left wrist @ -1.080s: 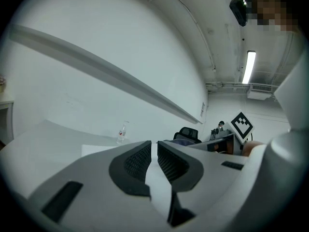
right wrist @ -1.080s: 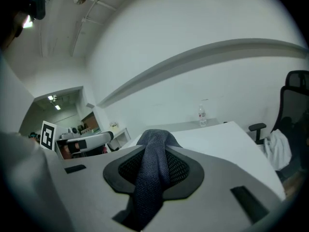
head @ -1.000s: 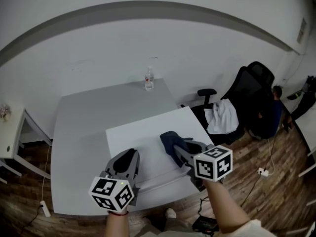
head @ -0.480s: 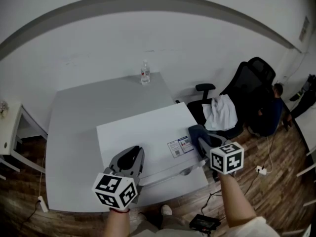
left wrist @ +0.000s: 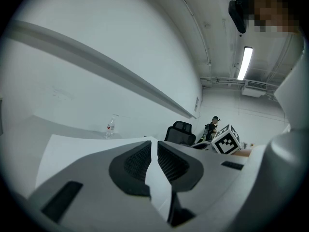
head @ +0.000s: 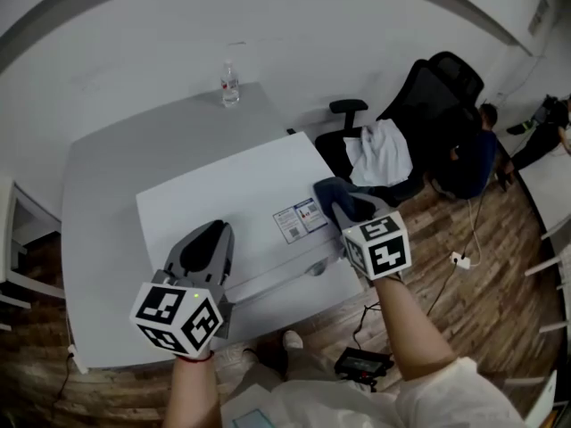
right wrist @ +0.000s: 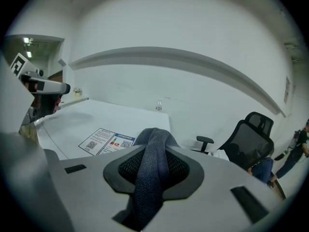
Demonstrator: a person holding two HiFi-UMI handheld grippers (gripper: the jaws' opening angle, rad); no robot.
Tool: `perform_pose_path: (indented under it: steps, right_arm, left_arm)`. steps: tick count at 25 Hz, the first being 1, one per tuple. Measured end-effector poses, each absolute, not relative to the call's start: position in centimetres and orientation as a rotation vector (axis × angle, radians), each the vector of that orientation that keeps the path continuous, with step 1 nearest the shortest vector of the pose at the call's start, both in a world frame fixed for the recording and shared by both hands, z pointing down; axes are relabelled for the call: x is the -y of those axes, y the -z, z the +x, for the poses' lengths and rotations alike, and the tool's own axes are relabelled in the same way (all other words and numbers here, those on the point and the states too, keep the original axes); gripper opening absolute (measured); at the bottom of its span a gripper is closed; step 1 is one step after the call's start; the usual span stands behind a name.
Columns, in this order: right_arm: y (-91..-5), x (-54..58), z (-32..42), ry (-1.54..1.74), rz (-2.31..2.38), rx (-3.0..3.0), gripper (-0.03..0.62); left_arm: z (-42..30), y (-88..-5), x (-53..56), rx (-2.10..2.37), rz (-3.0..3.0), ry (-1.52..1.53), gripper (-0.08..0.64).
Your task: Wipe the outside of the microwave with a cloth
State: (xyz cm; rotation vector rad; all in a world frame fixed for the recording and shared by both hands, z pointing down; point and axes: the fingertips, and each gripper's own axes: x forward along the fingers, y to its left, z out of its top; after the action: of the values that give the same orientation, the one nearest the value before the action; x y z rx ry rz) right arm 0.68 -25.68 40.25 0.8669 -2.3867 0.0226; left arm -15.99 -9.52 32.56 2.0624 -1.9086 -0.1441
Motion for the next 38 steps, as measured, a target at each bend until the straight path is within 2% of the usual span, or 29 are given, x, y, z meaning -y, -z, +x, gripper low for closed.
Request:
perform_pose_path:
  steps: [12, 38]
  right_arm:
    - [-40.1, 24.5, 0.1, -0.034, 0.914, 2.363, 0.095]
    - [-40.4, 16.4, -6.9, -0.093, 0.824, 2.406, 0.095]
  left_arm:
    - [-16.5, -32.7, 9.4, 1.888, 2.078, 0.143, 0.041]
    - [-19.9, -32.3, 4.5, 1.907, 2.063, 0.199, 0.041]
